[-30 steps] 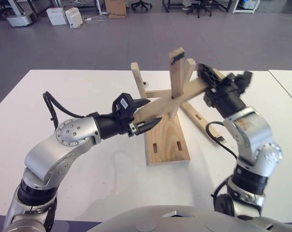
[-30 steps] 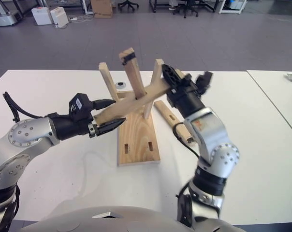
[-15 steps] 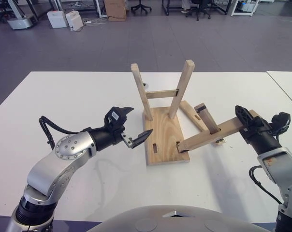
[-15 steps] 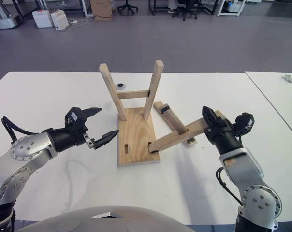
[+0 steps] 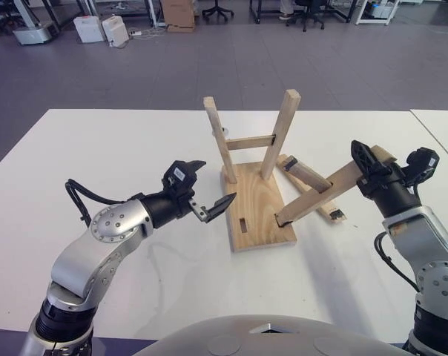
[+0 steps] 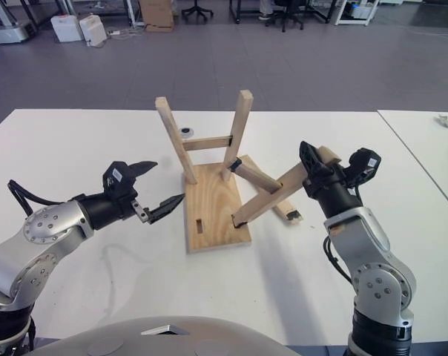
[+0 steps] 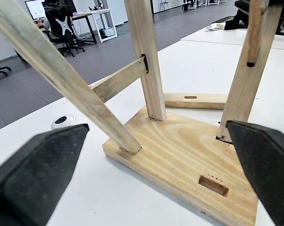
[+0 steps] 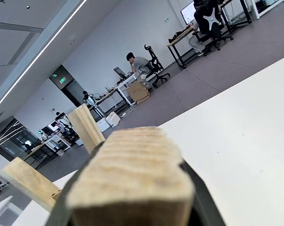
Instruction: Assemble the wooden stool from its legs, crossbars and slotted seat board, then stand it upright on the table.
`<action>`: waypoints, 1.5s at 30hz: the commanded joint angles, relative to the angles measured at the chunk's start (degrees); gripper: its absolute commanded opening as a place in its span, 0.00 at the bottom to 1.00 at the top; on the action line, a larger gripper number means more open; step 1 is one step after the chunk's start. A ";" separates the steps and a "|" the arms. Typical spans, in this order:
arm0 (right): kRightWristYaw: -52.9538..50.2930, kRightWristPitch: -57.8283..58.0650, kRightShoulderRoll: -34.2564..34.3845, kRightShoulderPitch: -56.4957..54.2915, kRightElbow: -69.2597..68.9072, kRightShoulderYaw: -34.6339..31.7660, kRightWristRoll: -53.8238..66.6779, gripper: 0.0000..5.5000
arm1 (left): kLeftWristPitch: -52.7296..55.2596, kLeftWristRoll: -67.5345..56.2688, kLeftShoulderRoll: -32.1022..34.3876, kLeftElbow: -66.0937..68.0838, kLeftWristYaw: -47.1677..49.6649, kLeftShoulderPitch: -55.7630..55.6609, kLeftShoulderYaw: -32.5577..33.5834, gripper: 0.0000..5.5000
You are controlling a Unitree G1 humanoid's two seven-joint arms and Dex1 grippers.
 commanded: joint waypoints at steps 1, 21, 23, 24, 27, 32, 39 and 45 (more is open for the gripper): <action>2.01 2.41 -3.41 0.74 -1.64 4.33 -8.00 0.19 | -0.28 0.43 -0.65 0.48 0.24 -0.99 0.01 0.98; 5.85 2.72 -6.04 5.16 -1.83 16.71 -33.65 0.20 | -0.57 2.13 -0.72 1.60 -0.29 -2.13 -0.95 0.98; 7.06 1.67 -5.70 2.53 -2.51 14.43 -32.12 0.20 | -0.79 2.27 -0.68 1.84 -0.35 -2.20 -1.04 0.98; 7.74 1.18 -5.66 1.48 -2.87 13.71 -31.76 0.20 | -0.90 2.33 -0.67 1.96 -0.39 -2.23 -1.06 0.98; 8.99 -0.21 -4.46 -0.99 -4.81 12.45 -30.47 0.28 | -1.29 2.72 -0.78 2.30 -0.49 -2.34 -1.27 0.98; 8.62 -1.32 -1.40 -5.03 -7.74 10.13 -28.56 0.43 | -1.84 3.35 -1.03 2.74 -0.72 -2.27 -1.44 0.98; 7.49 0.61 -9.08 -21.62 -5.34 -5.62 -13.64 0.69 | -2.74 3.77 -1.01 3.83 -1.38 -2.49 -1.33 0.98; 19.65 3.37 -15.72 -12.06 12.50 -2.73 -22.23 0.78 | -3.63 3.68 -2.67 6.54 -0.17 -4.62 0.59 0.98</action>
